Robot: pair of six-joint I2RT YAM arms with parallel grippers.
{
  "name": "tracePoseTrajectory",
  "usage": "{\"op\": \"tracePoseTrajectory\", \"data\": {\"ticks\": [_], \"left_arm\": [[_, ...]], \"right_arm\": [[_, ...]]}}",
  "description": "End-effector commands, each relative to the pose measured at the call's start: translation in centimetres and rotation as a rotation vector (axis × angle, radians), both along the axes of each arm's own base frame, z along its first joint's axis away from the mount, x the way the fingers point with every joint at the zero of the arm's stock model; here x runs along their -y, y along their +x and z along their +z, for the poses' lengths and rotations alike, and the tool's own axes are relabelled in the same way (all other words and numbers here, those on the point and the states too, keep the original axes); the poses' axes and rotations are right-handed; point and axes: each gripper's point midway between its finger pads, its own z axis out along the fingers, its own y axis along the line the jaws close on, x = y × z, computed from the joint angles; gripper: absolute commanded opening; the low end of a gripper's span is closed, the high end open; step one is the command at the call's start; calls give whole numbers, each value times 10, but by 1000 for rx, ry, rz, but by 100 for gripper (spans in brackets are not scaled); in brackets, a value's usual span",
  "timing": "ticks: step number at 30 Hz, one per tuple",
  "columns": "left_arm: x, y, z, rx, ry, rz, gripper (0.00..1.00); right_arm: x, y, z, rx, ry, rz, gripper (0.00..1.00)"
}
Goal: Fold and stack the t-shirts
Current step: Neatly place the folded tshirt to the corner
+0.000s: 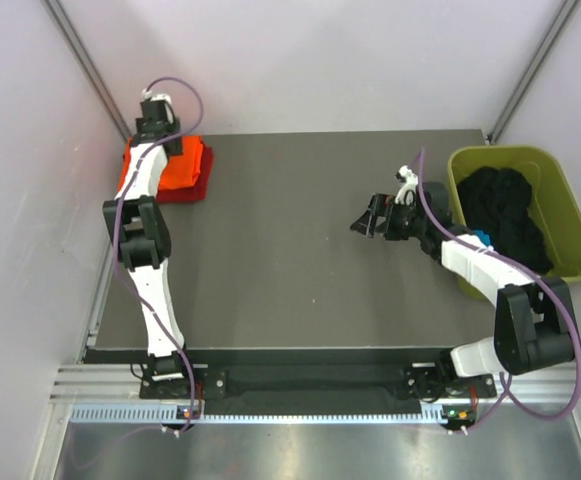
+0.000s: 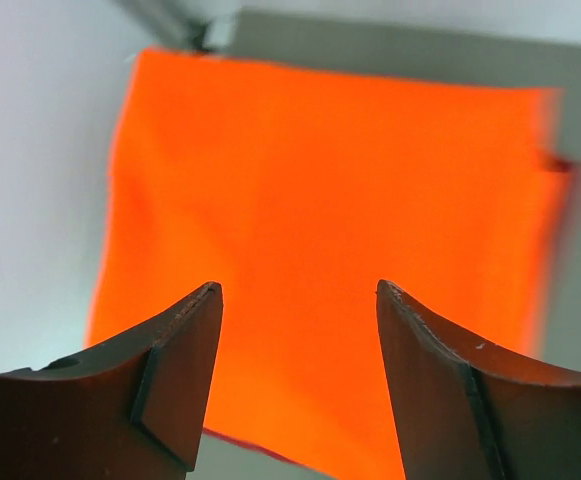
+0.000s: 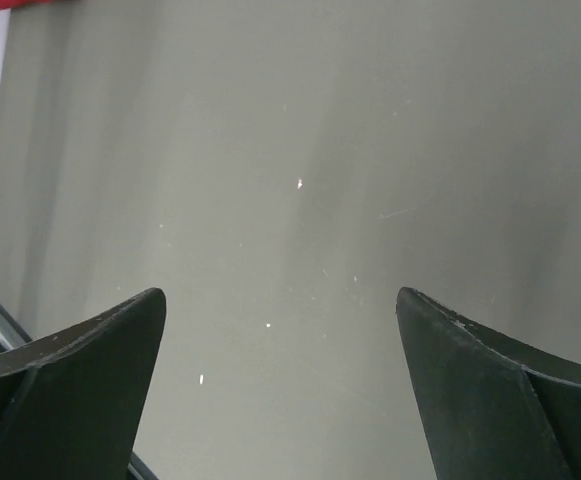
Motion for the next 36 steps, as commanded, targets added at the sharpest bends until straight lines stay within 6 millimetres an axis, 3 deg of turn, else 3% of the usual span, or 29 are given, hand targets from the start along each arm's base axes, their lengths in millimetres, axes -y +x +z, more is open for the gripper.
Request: {"op": "tracePoseTrajectory", "data": {"ticks": [1, 5, 10, 16, 19, 24, 29, 30, 32, 33, 34, 35, 36], "left_arm": [[37, -7, 61, 95, 0, 8, 68], [49, -16, 45, 49, -91, -5, 68], [79, -29, 15, -29, -222, -102, 66], [107, -43, -25, -86, -332, -203, 64], [121, -56, -31, -114, -396, -233, 62], [110, -66, 11, -17, -327, -170, 63], [121, -78, 81, 101, -371, -189, 63], [141, -85, 102, 134, -435, -244, 64], [162, -97, 116, 141, -473, -285, 63], [183, -106, 117, 127, -494, -324, 63], [214, -123, 135, 142, -519, -413, 63], [232, -135, 140, 138, -542, -459, 63], [251, -150, 129, 109, -567, -507, 63]], "right_arm": [[3, 8, 44, 111, -14, -5, 100], [6, -2, 63, 118, -23, 1, 100], [9, -18, 84, 145, -8, -10, 100], [18, -34, 89, 159, -14, -43, 100], [19, -34, 88, 141, -27, -48, 100], [23, -31, 100, 149, -61, -58, 100], [35, -37, 105, 142, -124, -83, 100], [37, -38, 107, 149, -131, -85, 100], [36, -42, 110, 158, -127, -70, 100], [38, -44, 112, 165, -125, -77, 100], [39, -45, 113, 166, -122, -87, 100], [41, -44, 115, 169, -120, -106, 100], [43, -44, 118, 156, -96, -144, 100]]}}
